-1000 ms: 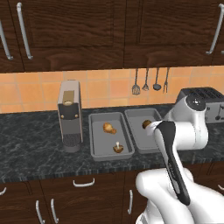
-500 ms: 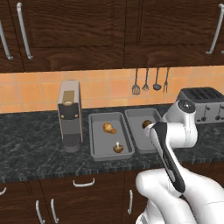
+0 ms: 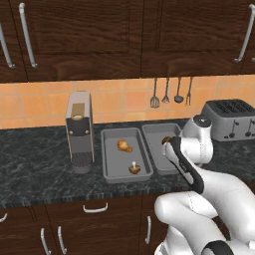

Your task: Place one mushroom and one chicken drumstick in each tupperware on the nearby counter, to pack two identical lunches.

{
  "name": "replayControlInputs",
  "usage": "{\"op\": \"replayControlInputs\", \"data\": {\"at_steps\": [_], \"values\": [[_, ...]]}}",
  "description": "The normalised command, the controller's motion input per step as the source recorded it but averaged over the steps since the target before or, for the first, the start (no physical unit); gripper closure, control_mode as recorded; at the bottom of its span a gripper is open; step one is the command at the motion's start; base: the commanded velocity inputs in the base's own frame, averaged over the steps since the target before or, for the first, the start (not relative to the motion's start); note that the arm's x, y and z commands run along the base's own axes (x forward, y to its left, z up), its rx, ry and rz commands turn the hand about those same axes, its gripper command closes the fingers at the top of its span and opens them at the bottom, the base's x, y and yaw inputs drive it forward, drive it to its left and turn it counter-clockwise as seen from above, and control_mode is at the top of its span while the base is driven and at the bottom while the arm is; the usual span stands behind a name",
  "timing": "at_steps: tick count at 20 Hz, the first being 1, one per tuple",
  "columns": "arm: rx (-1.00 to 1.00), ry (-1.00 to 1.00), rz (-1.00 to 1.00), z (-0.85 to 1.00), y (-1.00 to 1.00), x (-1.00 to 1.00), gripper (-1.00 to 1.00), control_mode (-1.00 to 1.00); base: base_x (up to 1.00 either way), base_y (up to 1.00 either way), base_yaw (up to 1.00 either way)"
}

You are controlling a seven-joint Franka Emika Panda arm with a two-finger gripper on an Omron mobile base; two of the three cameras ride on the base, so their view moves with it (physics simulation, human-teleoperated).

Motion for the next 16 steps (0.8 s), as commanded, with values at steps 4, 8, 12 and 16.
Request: {"op": "replayControlInputs", "data": {"at_steps": [4,8,12,16], "values": [[0.00,0.08,0.02,-0.36,-0.09,0.48,1.00,-1.00,0.00,0.00,0.00],[0.00,0.07,0.04,-0.39,-0.06,0.54,1.00,-1.00,0.00,0.00,0.00],[0.00,0.08,0.05,-0.40,-0.12,0.48,1.00,-1.00,0.00,0.00,0.00],[0.00,0.11,0.04,-0.38,-0.10,0.49,1.00,-1.00,0.00,0.00,0.00]]}}
